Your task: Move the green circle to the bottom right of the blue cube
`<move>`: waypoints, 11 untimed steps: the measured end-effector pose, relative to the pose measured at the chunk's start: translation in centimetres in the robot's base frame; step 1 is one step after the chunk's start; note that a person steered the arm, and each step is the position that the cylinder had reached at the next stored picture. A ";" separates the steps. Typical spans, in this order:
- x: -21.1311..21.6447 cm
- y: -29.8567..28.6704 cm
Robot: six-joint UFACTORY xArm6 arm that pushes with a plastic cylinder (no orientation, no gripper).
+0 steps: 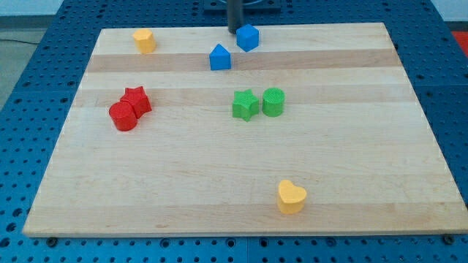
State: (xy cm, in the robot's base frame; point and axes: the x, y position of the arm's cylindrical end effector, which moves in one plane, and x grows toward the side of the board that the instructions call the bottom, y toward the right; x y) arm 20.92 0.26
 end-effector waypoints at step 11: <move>18.0 2.3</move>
